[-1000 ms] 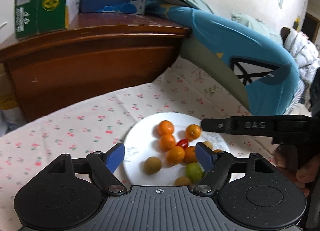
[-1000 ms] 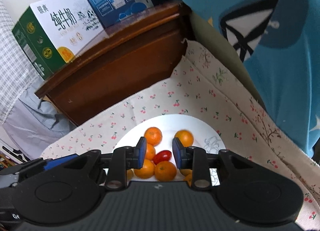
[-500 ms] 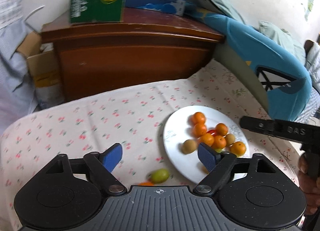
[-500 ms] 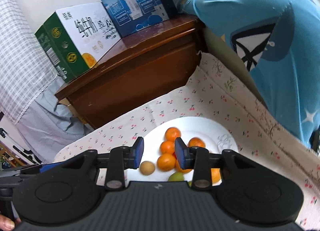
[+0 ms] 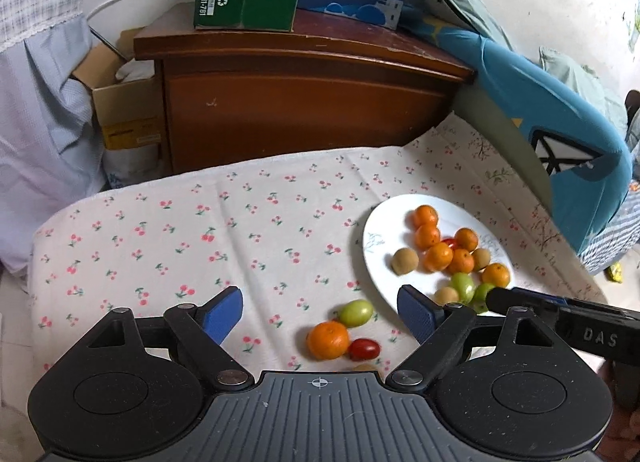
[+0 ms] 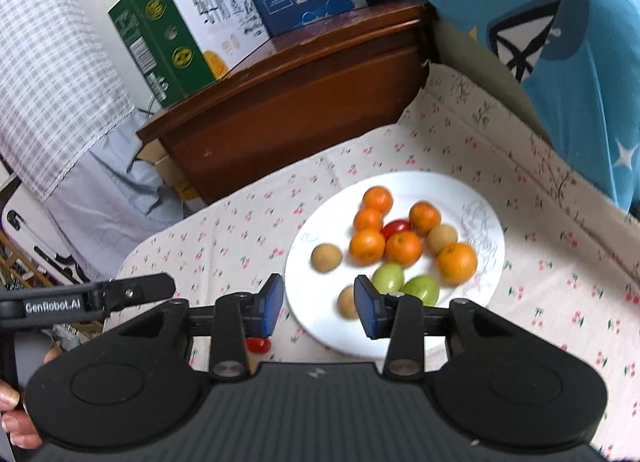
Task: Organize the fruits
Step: 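Move both open tools back to the remaining loose fruits, then grasp a brown round fruit with the right tool while the left tool grasps a mandarin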
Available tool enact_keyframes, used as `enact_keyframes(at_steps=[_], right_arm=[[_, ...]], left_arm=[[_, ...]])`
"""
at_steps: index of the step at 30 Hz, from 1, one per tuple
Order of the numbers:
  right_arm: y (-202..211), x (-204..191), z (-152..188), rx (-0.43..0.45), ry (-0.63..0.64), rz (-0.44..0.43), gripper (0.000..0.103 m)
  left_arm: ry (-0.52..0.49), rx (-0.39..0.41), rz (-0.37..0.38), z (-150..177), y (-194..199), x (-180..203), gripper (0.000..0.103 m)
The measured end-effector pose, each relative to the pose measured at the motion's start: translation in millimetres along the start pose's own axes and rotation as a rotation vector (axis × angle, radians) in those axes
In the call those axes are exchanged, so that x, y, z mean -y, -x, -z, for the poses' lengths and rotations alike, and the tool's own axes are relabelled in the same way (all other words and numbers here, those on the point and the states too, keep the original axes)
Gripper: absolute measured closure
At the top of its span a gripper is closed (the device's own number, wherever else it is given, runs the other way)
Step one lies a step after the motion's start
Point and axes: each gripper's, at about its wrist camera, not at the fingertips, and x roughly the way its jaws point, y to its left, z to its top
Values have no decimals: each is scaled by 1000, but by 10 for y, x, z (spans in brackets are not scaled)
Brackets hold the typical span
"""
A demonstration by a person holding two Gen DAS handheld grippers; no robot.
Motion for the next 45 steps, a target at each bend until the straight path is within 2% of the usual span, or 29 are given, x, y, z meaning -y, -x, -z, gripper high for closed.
enact_keyframes(at_steps=[11,21,28,32,34,35,39,45], right_arm=[[-162,-328,479,-96,80,-49,62],[-440,-525,613,-134,124,-86,63],[-615,-550,648,-155,125,-82,63],[-650,-582,652,-136,142,-70,63],[-669,-595,656,-128,152,-59,68],[-668,-598,654,-125,158,-52,73],[-630,-562,650,-134,144,-55,74],[-465,-423,629,-143,98,-37,74]], left_arm=[[-63,-40,-56,167,-58,-109,17],[-38,-77,-107,253,-77,-342,17],[-9,-100,-98,288,-125,-424,17],[1,-106,-74,293,-150,-426,17],[-11,-107,-61,300,-169,-398,17],[-20,-107,-63,305,-180,-377,17],[-83,-103,-67,320,-234,-287,17],[-154,-84,-3,348,-288,-193,17]])
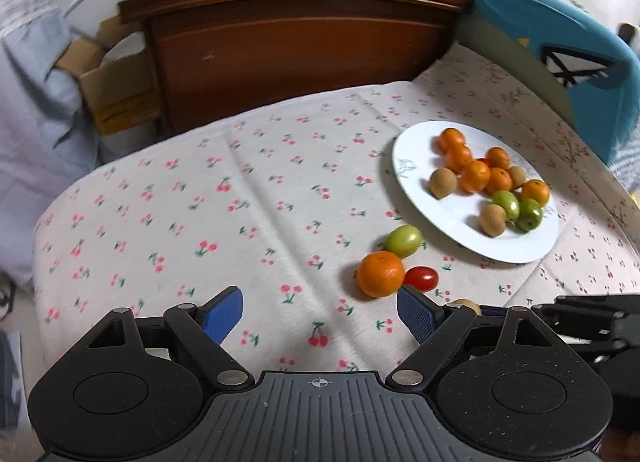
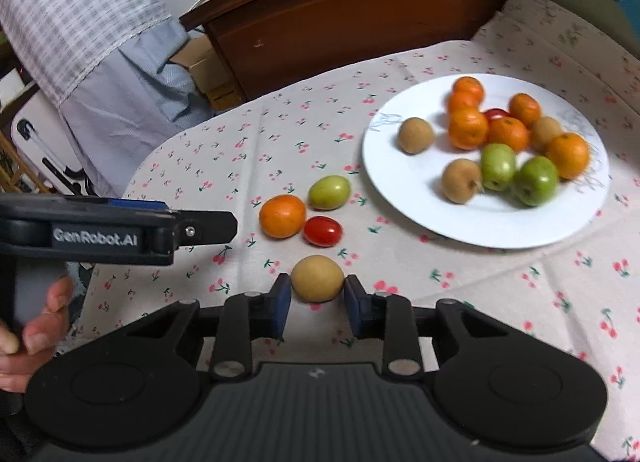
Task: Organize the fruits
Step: 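Grasp a brown round fruit with the right tool while the left tool grasps a mandarin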
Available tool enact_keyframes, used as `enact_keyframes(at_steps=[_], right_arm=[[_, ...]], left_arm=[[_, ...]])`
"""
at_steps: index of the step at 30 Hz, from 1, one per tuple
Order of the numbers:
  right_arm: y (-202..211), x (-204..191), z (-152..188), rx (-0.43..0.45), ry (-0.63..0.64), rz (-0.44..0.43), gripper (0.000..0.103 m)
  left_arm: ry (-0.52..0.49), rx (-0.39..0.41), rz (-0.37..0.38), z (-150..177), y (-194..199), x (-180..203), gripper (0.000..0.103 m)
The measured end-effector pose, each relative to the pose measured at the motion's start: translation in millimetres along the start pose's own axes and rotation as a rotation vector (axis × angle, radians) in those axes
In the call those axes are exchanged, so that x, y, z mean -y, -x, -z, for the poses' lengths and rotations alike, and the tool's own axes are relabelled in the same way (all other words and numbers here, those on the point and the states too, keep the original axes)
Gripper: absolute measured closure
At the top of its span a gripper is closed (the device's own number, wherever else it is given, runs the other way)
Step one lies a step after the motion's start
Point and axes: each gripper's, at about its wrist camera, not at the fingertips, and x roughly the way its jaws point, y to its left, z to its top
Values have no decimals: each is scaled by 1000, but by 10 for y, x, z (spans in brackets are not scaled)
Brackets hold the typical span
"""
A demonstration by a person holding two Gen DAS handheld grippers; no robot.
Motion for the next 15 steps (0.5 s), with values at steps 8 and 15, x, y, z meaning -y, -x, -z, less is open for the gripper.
enact_keyframes(at_steps=[8,15], right_arm=[[63,128,-10,-2,-82,20,74],[64,195,-40,4,-141,50,74]], left_arm=[[-98,6,61,-7,-142,102,20],[-215,32,91,-29,-254,212,30]])
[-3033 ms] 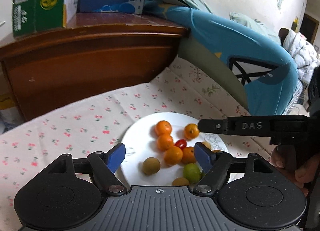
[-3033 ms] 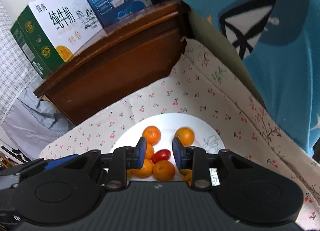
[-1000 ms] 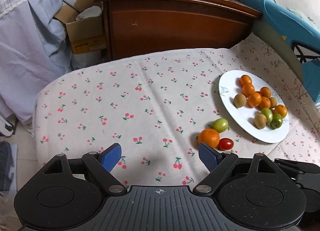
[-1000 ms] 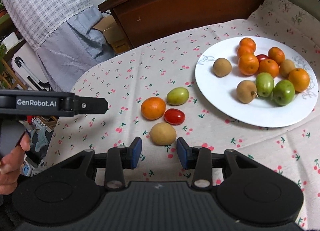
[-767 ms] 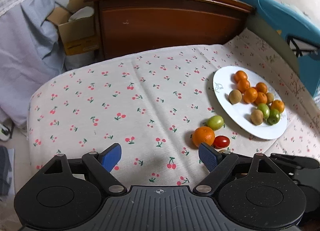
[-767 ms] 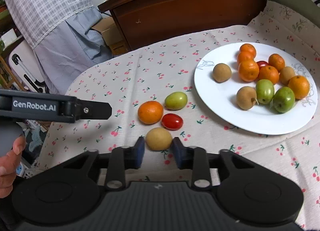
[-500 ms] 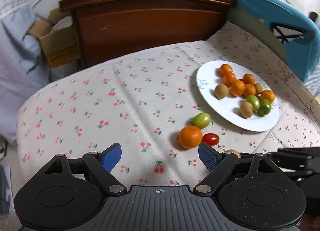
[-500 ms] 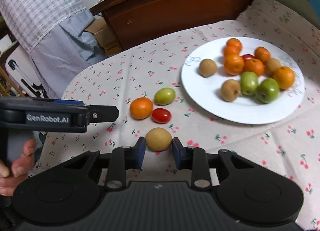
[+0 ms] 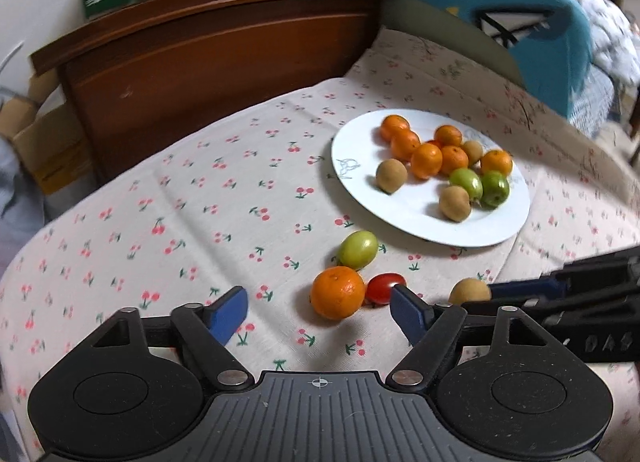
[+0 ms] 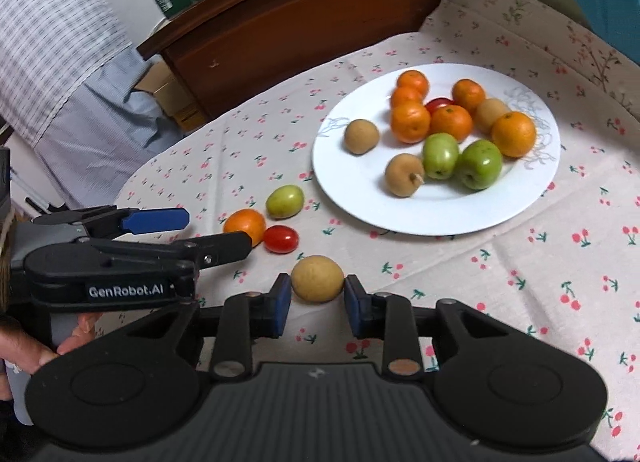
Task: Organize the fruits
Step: 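Grasp a brown round fruit with the right tool while the left tool grasps a mandarin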
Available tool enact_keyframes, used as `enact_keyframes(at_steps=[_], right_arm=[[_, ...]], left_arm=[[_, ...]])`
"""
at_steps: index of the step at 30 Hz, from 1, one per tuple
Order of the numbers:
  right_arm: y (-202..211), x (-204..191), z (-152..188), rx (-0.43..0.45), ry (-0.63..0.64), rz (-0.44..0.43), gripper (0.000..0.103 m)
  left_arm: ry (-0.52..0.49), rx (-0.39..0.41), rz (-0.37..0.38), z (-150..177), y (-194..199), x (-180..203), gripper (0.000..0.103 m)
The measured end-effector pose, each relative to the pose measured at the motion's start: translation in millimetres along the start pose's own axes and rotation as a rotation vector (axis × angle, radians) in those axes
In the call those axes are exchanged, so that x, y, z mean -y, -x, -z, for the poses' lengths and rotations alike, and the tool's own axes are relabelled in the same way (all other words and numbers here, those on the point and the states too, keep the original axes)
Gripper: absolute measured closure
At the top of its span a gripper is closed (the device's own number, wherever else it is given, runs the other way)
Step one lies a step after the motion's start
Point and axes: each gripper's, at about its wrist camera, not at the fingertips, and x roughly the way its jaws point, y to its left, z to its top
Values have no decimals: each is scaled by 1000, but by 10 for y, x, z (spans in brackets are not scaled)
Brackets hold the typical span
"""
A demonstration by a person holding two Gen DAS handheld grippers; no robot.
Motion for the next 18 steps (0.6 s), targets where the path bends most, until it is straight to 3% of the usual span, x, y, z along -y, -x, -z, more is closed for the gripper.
enact_keyframes(at_steps=[2,5,10,18], right_arm=[[-3,17,-3,-1,-9,1,74],[6,13,2,5,-2,8,74],[6,16,-6,6,-6,6,74],[14,42,-17,5,-18,5,74]], left_arm=[[-34,-13,-4,5,-51,17,41],[-72,-13,27,15,-100,36,49],[-148,-16,52,31,-170,119,52],[-145,-10,87,12,-208,104,74]])
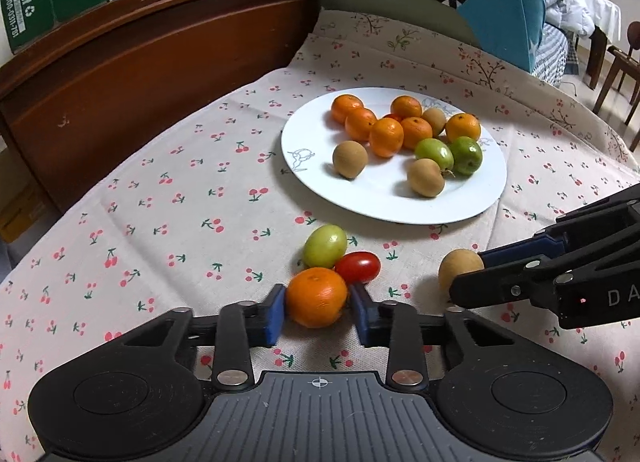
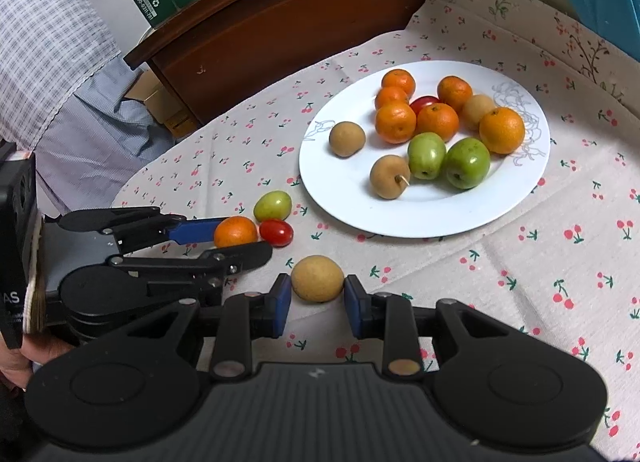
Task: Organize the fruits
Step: 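Grasp a brown round fruit with the right tool while the left tool grasps a mandarin, then carry both held fruits over the white plate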
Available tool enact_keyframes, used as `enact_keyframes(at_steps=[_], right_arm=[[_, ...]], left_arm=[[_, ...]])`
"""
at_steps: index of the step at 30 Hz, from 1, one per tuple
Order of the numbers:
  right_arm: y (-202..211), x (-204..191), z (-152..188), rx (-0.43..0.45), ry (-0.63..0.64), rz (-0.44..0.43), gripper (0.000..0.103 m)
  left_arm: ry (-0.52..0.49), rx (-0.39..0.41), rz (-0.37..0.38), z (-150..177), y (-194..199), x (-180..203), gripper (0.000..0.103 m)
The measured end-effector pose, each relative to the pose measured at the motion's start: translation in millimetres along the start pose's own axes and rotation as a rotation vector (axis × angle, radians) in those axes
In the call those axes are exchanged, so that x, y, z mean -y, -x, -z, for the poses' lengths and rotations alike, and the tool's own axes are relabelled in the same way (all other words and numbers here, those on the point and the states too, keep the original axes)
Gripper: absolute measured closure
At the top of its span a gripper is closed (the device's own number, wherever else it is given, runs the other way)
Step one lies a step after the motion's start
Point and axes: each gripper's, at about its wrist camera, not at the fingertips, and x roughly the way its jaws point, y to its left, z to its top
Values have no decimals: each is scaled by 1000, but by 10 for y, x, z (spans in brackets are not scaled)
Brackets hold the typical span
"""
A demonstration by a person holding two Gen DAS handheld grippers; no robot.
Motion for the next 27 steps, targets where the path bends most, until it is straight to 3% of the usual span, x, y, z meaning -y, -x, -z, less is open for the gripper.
enact_keyframes(at_steps=[9,27], right_arm=[[13,0,-3,6,-6,-16,74],[254,44,-167,85,-4,-66,74]], left_arm=[[44,-4,-27,35,143,41,74],[164,105,-16,-171,509,193,74]])
